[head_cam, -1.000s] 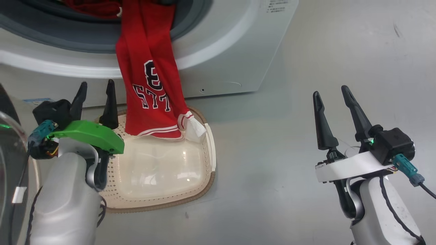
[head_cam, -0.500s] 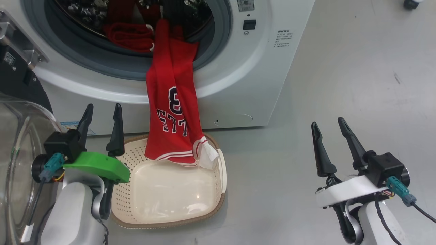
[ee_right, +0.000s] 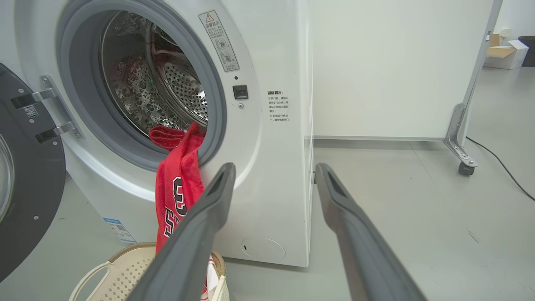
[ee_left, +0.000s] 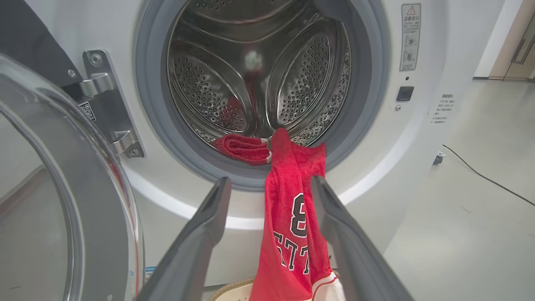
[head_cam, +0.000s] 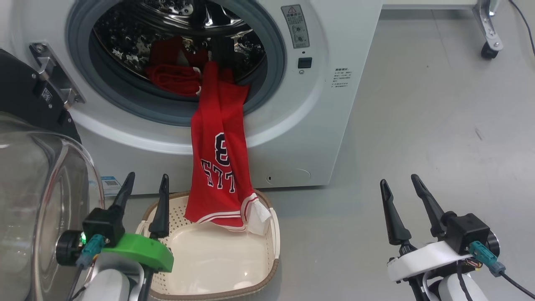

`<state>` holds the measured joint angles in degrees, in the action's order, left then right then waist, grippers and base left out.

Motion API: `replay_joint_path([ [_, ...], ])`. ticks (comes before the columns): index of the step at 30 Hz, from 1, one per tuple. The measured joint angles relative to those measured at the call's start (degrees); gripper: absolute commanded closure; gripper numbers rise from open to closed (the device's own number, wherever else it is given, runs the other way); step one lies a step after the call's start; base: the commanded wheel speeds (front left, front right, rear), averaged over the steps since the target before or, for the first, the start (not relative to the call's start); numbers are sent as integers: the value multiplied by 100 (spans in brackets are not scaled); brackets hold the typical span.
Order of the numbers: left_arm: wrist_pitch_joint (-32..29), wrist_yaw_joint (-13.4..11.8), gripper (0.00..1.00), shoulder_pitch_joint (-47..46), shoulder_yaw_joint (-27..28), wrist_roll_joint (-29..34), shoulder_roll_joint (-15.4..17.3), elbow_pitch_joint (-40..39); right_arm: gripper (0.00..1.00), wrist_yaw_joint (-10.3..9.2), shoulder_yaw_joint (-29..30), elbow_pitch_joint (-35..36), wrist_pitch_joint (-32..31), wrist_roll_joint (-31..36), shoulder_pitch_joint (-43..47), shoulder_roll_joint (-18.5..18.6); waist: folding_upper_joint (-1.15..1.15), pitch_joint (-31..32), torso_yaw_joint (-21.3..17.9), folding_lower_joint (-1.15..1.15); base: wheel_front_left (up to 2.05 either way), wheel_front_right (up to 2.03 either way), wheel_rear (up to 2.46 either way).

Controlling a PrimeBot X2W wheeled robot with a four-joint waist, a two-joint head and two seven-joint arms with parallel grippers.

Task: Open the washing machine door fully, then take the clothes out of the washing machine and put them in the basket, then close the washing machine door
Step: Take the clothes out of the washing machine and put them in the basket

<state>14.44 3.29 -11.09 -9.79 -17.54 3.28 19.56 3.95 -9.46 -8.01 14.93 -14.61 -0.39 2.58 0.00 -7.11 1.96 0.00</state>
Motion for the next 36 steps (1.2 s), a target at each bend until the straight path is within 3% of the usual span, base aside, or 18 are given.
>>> replay_joint_path([
  [19, 0, -505, 0, 1072, -76, 214, -1, -566, 0, -227, -76, 163, -1, 0, 543, -12, 0, 567, 54, 0, 0, 0, 0],
  [36, -2, -610, 0, 1358, -74, 246, -1, -880, 0, -307, -116, 215, -1, 0, 670, -16, 0, 649, 65, 0, 0, 0, 0],
])
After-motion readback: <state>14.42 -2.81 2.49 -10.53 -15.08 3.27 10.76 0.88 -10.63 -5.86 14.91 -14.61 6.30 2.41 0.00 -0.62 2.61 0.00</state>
